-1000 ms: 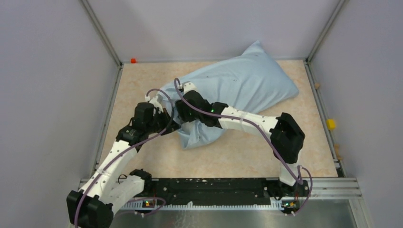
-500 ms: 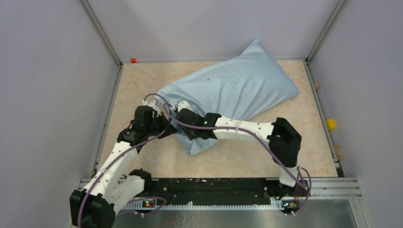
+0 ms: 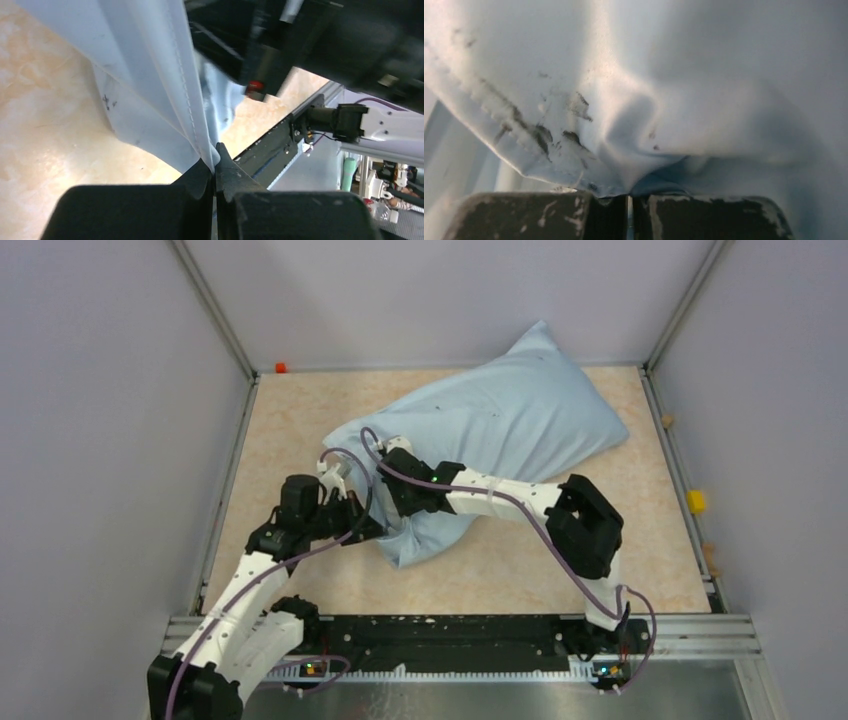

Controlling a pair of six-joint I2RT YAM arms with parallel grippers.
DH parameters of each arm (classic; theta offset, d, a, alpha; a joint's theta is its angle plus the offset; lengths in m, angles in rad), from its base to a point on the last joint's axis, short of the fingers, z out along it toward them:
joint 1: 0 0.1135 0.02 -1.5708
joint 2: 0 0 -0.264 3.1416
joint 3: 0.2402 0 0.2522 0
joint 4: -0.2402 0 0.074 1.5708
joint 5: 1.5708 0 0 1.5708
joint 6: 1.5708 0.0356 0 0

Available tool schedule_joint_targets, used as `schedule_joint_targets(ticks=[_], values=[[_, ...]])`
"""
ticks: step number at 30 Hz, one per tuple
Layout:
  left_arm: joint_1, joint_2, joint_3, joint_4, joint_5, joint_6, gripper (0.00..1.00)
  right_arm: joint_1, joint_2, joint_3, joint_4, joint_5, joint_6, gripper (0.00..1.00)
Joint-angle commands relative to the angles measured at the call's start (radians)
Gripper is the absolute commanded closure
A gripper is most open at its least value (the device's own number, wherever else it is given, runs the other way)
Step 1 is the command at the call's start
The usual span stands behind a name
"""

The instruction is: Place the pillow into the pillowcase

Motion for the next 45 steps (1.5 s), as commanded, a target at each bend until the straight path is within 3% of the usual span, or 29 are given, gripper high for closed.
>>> schedule_joint_targets(ticks=[1, 6, 11, 12, 17, 21, 29, 39, 45], values=[[-0.002, -0.054, 0.093, 0.061, 0.169, 0.0, 1.0, -0.017, 0.084, 0.049, 0.155, -0.068, 0.057, 1.0], [-0.002, -0.068, 0.295, 0.062, 0.106, -0.07, 1.0, -0.005, 0.156, -0.037, 0.203, -0.061, 0.101, 1.0], [-0.001, -0.067, 0.261, 0.05, -0.071, -0.114, 1.0, -0.005, 0.092, -0.093, 0.208, -0.043, 0.105, 1.0], [0.0, -0.059, 0.234, 0.043, -0.091, -0.124, 1.0, -0.005, 0.064, -0.092, 0.203, -0.032, 0.096, 0.97], [0.001, -0.028, 0.077, 0.076, -0.163, -0.159, 1.0, 0.01, -0.086, -0.03, 0.143, -0.004, 0.03, 0.61], [0.001, -0.008, 0.001, 0.103, -0.2, -0.155, 1.0, 0.069, -0.156, 0.035, 0.079, 0.054, -0.022, 0.5], [0.001, 0.008, -0.004, 0.091, -0.214, -0.122, 0.97, 0.12, -0.177, 0.076, -0.054, 0.282, -0.079, 0.45], [0.001, -0.018, 0.053, 0.05, -0.2, -0.097, 0.87, 0.129, -0.158, 0.084, -0.113, 0.419, -0.084, 0.44], [0.001, 0.01, 0.045, 0.098, -0.171, -0.081, 0.72, 0.136, -0.156, 0.1, -0.111, 0.427, -0.088, 0.44]])
